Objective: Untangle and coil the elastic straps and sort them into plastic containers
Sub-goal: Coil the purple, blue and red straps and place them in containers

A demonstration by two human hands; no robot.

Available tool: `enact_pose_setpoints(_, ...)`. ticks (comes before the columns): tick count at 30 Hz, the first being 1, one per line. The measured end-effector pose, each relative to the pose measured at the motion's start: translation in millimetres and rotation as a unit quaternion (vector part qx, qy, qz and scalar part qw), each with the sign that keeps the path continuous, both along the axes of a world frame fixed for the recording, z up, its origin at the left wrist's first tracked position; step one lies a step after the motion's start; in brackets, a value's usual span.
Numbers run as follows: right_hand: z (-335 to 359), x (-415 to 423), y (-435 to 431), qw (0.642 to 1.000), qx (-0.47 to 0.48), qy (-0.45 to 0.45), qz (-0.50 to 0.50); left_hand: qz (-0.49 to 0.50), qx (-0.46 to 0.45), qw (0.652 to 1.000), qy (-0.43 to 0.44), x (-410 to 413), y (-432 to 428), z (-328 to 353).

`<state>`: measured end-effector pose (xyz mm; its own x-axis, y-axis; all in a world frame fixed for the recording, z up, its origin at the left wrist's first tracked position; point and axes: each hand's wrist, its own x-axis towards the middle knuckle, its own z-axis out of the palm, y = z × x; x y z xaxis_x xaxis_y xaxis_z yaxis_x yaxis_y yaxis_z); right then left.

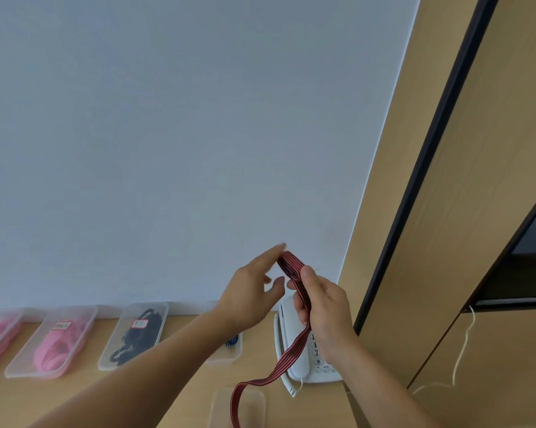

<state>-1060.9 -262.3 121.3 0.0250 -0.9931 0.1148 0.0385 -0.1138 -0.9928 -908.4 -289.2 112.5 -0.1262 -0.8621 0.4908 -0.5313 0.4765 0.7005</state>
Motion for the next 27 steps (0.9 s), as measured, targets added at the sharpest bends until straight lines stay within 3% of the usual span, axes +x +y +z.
enact_pose_setpoints(1,0,-1,-1,1.0,-0.009,0.007,-0.002,-0.019,0.13,0.987,0.097,-2,-1,4)
enact_pose_setpoints(3,-2,-4,-3,0.999,-0.026,0.032,-0.002,-0.064,0.326,0.903,0.273,-4,-3,11)
enact_pose_setpoints(4,-4,-4,-3,0.999,-0.031,0.044,0.0,-0.091,0.366,0.877,0.299,-3,-3,15)
enact_pose_setpoints(5,-6,-5,-3,0.998,-0.034,0.054,0.004,-0.119,0.371,0.874,0.29,-3,-3,18)
enact_pose_setpoints(8,-14,-4,-2,0.997,-0.029,0.067,0.018,-0.137,0.324,0.9,0.256,-7,0,22)
enact_pose_setpoints(12,-18,-5,-5,0.996,-0.019,0.087,0.023,-0.128,0.306,0.894,0.3,-6,-3,18)
enact_pose_setpoints(14,-20,-6,-6,0.995,-0.004,0.095,0.015,-0.128,0.28,0.907,0.287,-5,-3,16)
enact_pose_setpoints(19,-22,-4,-7,0.995,0.037,0.088,-0.006,-0.08,0.166,0.971,0.151,-7,-1,14)
enact_pose_setpoints(23,-18,-3,-7,0.997,0.045,0.062,0.011,-0.037,0.078,0.995,0.042,-5,0,9)
enact_pose_setpoints(27,-16,-1,-6,0.998,0.039,0.048,0.024,-0.015,-0.006,0.998,-0.056,-2,0,6)
